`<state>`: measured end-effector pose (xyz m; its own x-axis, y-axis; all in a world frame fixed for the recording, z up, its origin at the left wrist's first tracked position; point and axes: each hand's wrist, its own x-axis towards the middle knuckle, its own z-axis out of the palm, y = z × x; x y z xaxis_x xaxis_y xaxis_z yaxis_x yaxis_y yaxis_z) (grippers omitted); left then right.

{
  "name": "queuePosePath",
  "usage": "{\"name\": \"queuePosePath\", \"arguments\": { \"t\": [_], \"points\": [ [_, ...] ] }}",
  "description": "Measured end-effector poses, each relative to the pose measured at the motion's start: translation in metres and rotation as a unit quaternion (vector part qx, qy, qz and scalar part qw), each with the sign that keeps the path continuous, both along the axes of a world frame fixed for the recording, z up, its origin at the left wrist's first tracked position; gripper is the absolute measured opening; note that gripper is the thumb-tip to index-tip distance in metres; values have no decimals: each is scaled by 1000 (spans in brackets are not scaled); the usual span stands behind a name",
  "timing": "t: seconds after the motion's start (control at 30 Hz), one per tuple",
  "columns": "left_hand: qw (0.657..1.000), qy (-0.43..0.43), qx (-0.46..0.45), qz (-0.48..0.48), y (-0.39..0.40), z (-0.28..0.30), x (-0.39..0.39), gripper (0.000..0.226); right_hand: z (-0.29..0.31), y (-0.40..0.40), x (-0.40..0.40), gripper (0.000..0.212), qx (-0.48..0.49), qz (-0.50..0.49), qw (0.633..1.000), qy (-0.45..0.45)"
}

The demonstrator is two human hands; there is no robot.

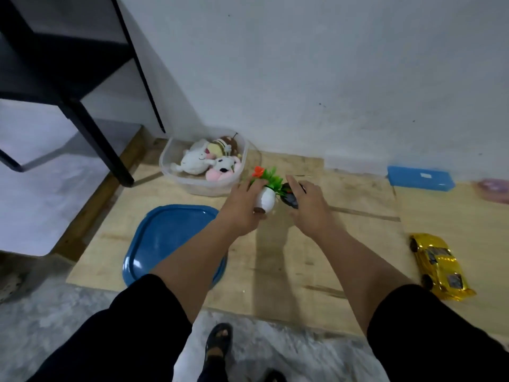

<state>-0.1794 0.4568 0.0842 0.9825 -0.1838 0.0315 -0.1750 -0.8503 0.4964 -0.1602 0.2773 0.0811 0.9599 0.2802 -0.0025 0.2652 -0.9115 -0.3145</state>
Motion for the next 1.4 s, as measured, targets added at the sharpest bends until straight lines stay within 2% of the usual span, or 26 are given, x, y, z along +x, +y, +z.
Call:
{"name": "queuePosePath", "arguments": {
  "t": [0.07,0.2,0.47,0.7,0.87,0.97,1.1,1.2,1.3,1.4],
  "points": [
    [999,-31,2,24,24,18,18,73,21,25,21,80,18,7,1000,-16],
    [998,-30,16,54,88,33,52,75,39,89,60,80,50,45,997,-37],
    [997,18,43,55,188,12,116,78,1,204,121,81,117,11,992,37],
    [994,94,50,2,200,-24,144,72,-31,222,141,82,102,-40,990,86],
    [987,131,94,-14,203,-30,148,84,-33,228,147,88,141,-51,982,114],
    [981,155,111,-20,204,-32,141,96,-32,226,143,91,116,-30,986,120],
    [987,116,112,27,201,-33,125,79,-23,208,133,92,66,23,988,140],
    [988,92,110,65,196,-29,103,73,-10,194,115,83,60,43,992,105],
    [990,68,59,104,189,-24,72,75,2,183,87,75,48,53,997,18],
    [985,57,52,153,183,-27,31,76,6,174,51,64,51,86,993,-59]
  ]
}}
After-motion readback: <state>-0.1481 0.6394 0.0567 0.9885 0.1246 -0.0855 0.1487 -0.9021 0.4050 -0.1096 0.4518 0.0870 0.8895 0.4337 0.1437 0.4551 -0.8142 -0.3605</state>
